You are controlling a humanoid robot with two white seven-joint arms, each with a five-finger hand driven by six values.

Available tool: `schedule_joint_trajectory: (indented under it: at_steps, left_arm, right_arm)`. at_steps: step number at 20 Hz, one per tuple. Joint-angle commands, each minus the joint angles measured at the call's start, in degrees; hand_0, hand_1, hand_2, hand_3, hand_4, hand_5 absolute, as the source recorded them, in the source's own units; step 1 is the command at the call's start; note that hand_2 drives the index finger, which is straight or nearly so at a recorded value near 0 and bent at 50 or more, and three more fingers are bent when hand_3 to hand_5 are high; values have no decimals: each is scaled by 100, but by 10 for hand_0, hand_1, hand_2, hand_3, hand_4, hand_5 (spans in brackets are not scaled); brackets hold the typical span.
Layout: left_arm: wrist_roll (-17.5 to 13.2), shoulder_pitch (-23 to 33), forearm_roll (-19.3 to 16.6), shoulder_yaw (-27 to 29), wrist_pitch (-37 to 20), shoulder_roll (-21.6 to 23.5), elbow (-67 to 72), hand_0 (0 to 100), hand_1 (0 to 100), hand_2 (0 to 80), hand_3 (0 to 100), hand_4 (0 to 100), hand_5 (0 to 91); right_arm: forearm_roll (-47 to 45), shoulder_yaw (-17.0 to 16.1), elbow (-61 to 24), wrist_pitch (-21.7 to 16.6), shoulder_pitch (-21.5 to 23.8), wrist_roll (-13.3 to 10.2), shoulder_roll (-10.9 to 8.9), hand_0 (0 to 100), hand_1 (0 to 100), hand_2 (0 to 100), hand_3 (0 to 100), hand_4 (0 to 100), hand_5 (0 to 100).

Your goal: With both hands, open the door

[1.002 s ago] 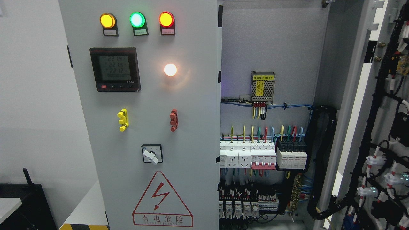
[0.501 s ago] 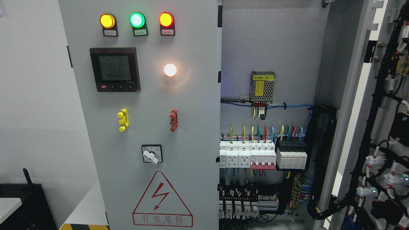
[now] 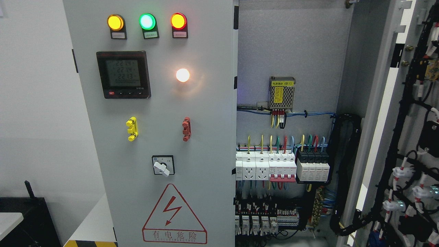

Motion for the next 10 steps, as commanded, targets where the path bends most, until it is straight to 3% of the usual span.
schedule_joint_trajectory:
  at_steps: [1, 5, 10]
  left_arm:
    - [66, -50, -186, 52, 117, -357, 389, 0, 0, 0, 0, 0, 0]
    - [75, -67, -46, 236, 108, -357, 380, 0, 0, 0, 0, 0, 0]
    - [172, -111, 726, 307, 64, -357, 372, 0, 0, 0, 0, 0, 0]
  right_arm:
    - [-35, -2, -2037, -2, 706, 4, -384, 386, 0, 0, 0, 0, 0]
    - [-44, 7, -3164, -2, 1199, -5, -508, 386, 0, 0, 0, 0, 0]
    - [-35, -2, -3921, -89, 1594, 4, -596, 386, 0, 0, 0, 0, 0]
